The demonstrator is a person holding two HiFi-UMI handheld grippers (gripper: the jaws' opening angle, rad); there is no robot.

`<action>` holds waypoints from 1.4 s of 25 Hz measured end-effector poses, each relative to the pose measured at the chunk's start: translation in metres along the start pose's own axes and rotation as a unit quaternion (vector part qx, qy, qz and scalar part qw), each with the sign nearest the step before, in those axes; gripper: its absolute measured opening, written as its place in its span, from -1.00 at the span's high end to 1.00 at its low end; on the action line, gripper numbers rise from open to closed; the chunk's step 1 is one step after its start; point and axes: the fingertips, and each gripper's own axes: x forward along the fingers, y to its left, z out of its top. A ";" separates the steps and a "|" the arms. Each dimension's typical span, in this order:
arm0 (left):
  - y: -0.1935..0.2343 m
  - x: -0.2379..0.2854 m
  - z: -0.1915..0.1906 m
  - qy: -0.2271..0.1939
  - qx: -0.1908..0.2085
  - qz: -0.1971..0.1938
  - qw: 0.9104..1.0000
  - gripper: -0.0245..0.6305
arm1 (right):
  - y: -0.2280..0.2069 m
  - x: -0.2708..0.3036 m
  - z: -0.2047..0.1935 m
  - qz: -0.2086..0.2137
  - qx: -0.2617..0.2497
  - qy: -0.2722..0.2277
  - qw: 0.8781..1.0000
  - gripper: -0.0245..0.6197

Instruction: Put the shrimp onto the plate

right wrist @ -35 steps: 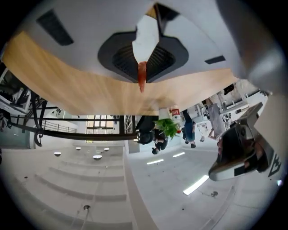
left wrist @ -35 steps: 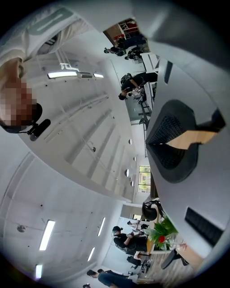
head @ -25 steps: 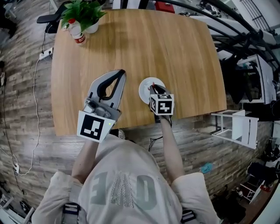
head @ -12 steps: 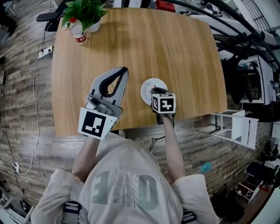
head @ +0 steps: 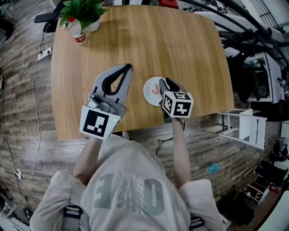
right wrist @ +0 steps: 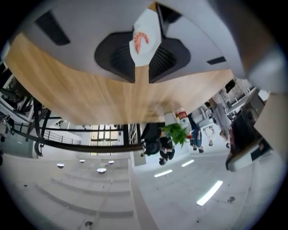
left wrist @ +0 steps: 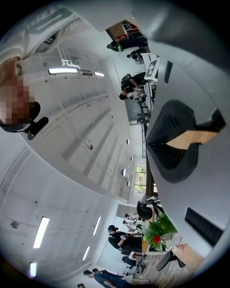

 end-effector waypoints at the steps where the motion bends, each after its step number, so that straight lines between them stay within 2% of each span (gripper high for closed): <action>1: -0.001 0.001 0.002 -0.001 0.001 -0.002 1.000 0.90 | 0.002 -0.010 0.018 -0.002 0.001 -0.034 0.999 0.61; 4: -0.007 0.004 0.011 -0.007 0.010 -0.010 1.000 0.90 | 0.009 -0.047 0.064 -0.015 -0.006 -0.126 0.992 0.66; 8: -0.020 0.007 0.029 -0.021 0.018 -0.022 0.999 0.90 | 0.022 -0.103 0.105 -0.034 -0.011 -0.227 0.973 0.74; 13: -0.040 0.007 0.056 -0.035 0.003 -0.046 0.998 0.90 | 0.033 -0.173 0.124 -0.068 0.004 -0.323 0.944 0.79; 16: -0.051 0.008 0.077 -0.051 0.016 -0.062 0.997 0.90 | 0.037 -0.208 0.125 -0.087 0.002 -0.360 0.929 0.85; 19: -0.065 0.008 0.091 -0.063 0.037 -0.076 0.994 0.90 | 0.037 -0.234 0.123 -0.100 0.008 -0.381 0.919 0.86; 23: -0.080 0.008 0.097 -0.070 0.043 -0.093 0.992 0.90 | 0.035 -0.255 0.117 -0.109 0.017 -0.393 0.913 0.86; 29: -0.096 0.009 0.102 -0.075 0.049 -0.111 0.990 0.90 | 0.031 -0.271 0.111 -0.121 0.021 -0.398 0.909 0.86; 35: -0.099 0.008 0.104 -0.075 0.052 -0.115 0.989 0.90 | 0.031 -0.275 0.110 -0.141 0.000 -0.388 0.911 0.87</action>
